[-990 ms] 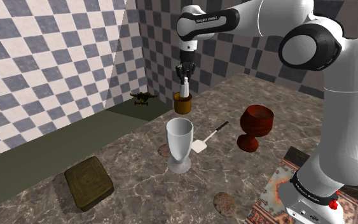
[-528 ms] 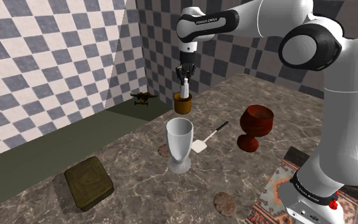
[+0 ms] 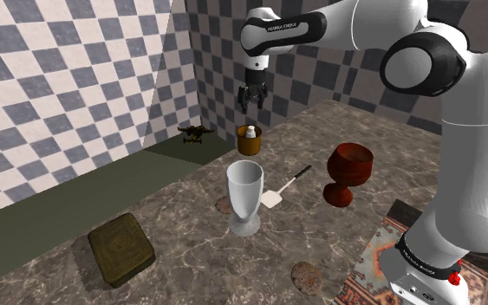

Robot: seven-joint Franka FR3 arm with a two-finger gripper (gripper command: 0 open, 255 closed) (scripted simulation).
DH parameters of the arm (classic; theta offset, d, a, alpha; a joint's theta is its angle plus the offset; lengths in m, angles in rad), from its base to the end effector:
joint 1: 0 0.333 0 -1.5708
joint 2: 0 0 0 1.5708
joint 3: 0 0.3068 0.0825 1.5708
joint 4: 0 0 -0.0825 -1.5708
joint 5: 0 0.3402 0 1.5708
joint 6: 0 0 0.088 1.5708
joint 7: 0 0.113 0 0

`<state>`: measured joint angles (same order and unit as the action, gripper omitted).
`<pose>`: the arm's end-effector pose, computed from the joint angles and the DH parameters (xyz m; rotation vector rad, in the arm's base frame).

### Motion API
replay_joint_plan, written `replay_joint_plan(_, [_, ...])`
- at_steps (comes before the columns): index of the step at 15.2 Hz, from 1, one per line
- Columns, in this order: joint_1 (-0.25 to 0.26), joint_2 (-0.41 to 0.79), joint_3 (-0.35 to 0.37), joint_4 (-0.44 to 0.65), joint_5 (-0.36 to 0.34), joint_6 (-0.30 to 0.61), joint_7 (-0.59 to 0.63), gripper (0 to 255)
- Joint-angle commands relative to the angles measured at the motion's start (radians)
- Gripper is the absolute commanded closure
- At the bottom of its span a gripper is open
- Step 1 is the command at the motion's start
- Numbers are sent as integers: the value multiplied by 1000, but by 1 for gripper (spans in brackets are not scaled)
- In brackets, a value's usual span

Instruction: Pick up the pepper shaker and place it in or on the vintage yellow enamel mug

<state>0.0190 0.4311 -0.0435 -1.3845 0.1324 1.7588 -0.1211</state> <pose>0.6350 0.0017 0.4578 -3.0239 -0.1083 0.0728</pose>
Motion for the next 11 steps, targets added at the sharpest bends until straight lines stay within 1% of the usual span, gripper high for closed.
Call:
replay_joint_plan(1, [-5, 5, -2, 62, -1, -57, 1, 0])
replay_joint_plan(3, [-10, 16, -3, 139, -1, -123, 3, 0])
replay_joint_plan(11, [-10, 16, -3, 139, -1, -123, 3, 0])
